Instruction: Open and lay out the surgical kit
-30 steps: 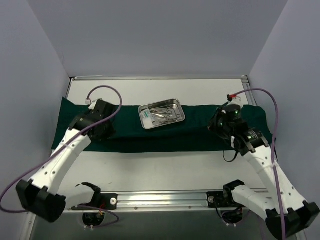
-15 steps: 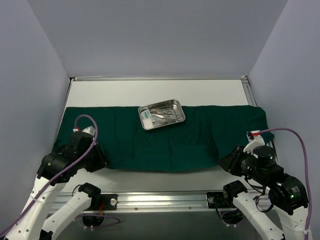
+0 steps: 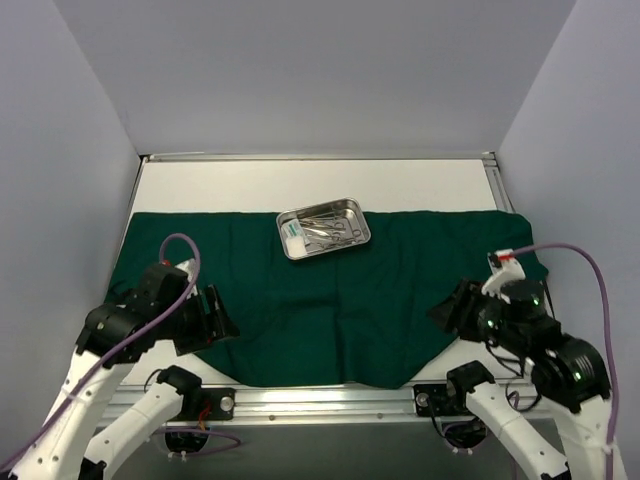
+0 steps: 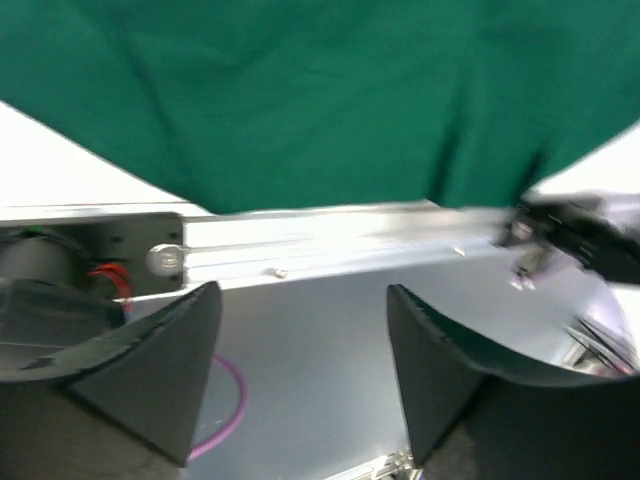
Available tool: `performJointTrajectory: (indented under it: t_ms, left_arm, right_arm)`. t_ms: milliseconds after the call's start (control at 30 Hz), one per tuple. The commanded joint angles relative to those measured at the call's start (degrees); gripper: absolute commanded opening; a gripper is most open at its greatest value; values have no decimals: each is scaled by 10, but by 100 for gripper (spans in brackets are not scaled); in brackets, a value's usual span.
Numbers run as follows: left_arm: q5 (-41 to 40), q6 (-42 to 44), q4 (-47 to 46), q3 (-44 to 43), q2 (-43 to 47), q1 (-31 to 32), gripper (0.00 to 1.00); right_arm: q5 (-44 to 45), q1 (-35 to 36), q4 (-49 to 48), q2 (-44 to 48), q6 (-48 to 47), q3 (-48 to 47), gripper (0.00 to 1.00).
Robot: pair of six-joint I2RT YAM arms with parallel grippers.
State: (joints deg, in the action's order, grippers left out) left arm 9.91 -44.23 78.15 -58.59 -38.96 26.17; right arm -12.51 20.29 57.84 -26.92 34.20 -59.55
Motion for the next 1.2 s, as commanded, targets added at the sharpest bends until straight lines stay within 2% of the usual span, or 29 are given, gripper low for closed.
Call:
performJointTrajectory:
  t_ms: [0, 67, 133, 233, 433, 633, 833, 1000, 1167]
  left_arm:
    - [-79, 10, 19, -28, -85, -2, 78]
    - [-116, 26, -52, -38, -130, -2, 87]
    - [-150, 41, -122, -48, -203, -6, 91]
    - [-190, 65, -201, -78, -317, -31, 92]
    - [-213, 94, -301, -181, -526, -84, 92]
    - [-240, 114, -327, -316, -693, -110, 92]
    - [-249, 126, -317, -420, -826, -123, 92]
    - [-270, 131, -304, -498, -901, -130, 92]
    - [-277, 128, -289, -531, -945, -138, 92]
  right_arm:
    - [92, -2, -121, -109, -12, 22, 48]
    - [123, -2, -185, -149, -10, 34, 50]
    - [178, -2, -239, -221, -11, 37, 51]
    - [218, -3, -305, -324, -24, 37, 51]
    - [244, -16, -426, -515, -57, -1, 52]
    - [199, -21, -509, -661, -77, -71, 51]
    - [189, -23, -525, -771, -91, -137, 47]
    - [148, -17, -537, -800, -94, -193, 46]
    - [144, -7, -525, -833, -94, -232, 46]
